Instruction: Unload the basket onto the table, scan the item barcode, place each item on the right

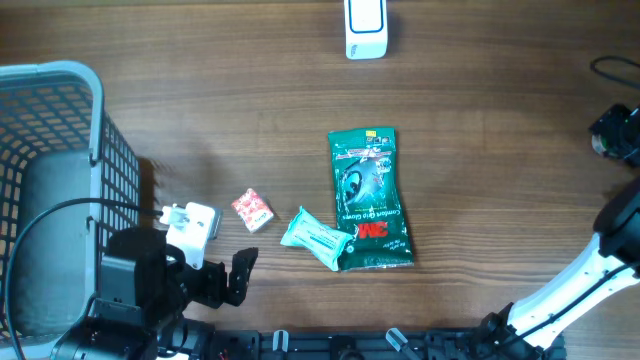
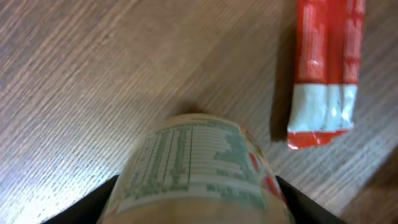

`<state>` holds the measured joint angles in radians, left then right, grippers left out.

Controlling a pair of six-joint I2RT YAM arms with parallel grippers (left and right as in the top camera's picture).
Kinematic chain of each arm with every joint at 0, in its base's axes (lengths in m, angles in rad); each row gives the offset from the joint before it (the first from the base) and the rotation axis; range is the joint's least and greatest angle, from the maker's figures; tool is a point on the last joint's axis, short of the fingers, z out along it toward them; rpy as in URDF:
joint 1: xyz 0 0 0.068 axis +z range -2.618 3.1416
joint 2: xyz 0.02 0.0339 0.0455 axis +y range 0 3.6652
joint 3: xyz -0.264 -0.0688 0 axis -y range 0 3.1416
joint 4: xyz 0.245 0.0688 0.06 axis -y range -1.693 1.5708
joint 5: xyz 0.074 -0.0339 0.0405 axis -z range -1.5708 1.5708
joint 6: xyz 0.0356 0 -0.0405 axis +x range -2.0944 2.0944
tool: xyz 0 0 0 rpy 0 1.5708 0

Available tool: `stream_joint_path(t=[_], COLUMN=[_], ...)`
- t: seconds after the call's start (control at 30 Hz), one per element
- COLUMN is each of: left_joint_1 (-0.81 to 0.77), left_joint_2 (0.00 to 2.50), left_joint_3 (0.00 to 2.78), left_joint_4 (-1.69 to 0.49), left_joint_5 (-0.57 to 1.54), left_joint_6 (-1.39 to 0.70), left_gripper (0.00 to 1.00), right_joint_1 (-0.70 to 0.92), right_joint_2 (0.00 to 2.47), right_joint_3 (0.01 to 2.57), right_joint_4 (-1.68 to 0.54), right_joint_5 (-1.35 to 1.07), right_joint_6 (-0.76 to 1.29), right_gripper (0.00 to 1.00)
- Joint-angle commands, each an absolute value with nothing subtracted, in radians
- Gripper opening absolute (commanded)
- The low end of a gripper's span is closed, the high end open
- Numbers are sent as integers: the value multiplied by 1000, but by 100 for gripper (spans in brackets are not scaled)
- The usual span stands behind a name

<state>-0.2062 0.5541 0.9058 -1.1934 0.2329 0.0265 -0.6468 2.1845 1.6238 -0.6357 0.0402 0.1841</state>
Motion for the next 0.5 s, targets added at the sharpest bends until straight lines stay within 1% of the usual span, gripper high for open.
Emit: stream_joint_path(t=[0.0, 0.07, 0.13, 0.23, 0.3, 0.33, 0.47], left_joint_1=[-200, -200, -200, -200, -200, -200, -200], left_joint_2=[550, 550, 550, 550, 550, 550, 550], left_joint_3=[908, 908, 908, 908, 908, 908, 908], left_joint_4=[-1191, -1190, -1190, -1191, -1190, -1191, -1191], left_joint_5=[234, 234, 234, 234, 234, 234, 234], left_joint_6=[45, 45, 45, 45, 45, 45, 45], left_gripper=[100, 100, 100, 100, 100, 100, 100], right_joint_1=[-682, -682, -676, -655, -599, -543, -336], right_joint_2=[2164, 2118, 2011, 1821, 1723, 1685, 1665], right_joint_3=[1652, 1726, 1842, 1880, 1880, 1880, 1864], right_joint_4=[-669, -716, -752, -742, -786, -841, -1082], right_joint_5=[28, 27, 22, -138, -275, -325, -480], right_joint_6=[236, 244, 275, 364, 369, 369, 347], right_gripper=[100, 100, 100, 100, 100, 100, 100])
